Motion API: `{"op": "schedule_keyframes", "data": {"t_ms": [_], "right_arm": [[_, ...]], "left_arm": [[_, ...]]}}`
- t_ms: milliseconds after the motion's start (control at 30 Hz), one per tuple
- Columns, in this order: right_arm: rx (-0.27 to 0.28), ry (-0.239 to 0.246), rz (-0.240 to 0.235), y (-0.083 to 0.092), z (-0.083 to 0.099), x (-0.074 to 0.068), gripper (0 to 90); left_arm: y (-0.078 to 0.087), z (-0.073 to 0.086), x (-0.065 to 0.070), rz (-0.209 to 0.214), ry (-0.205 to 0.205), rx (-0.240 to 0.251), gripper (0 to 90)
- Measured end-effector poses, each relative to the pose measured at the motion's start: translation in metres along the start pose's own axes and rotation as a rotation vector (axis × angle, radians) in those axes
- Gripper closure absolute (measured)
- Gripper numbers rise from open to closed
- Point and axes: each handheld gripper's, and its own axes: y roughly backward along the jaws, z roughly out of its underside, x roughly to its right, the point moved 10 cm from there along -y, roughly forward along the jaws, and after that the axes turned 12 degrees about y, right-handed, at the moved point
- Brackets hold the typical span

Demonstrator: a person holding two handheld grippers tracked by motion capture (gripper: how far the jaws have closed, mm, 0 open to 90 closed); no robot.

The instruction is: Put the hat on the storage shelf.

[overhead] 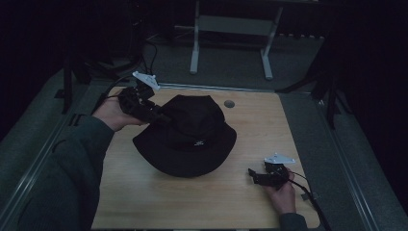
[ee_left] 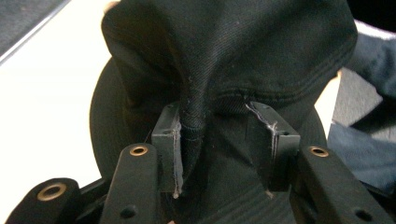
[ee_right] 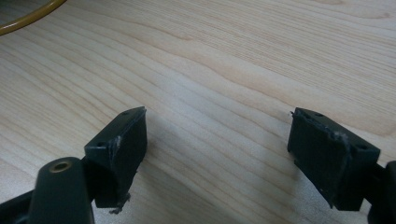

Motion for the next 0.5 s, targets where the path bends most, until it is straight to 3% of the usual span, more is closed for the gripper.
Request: {"op": "schedule_keyframes", "data": {"t_ms": [67,167,267,367,500], "right_arm": [[0.0,0.0,0.0,0.0,0.0,0.0,19.7],[0.0,0.001,0.0,0.0,0.0,0.0,19.7],[0.0,0.001,0.0,0.0,0.0,0.0,19.7],[0.0,0.001,0.0,0.0,0.0,0.0,19.7],[0.0,0.0,0.0,0.0,0.0,0.0,19.7]], "left_arm": [[0.003,0.002,-0.001,0.003,-0.002,0.0,57.9],[0.011,0.001,-0.006,0.003,0.027,0.04,52.1],[0.017,0.003,-0.01,-0.017,0.044,0.054,46.2],[0.034,0.012,-0.022,-0.067,0.067,0.109,44.4],[0.044,0.028,-0.041,-0.133,0.151,0.124,43.0]]}}
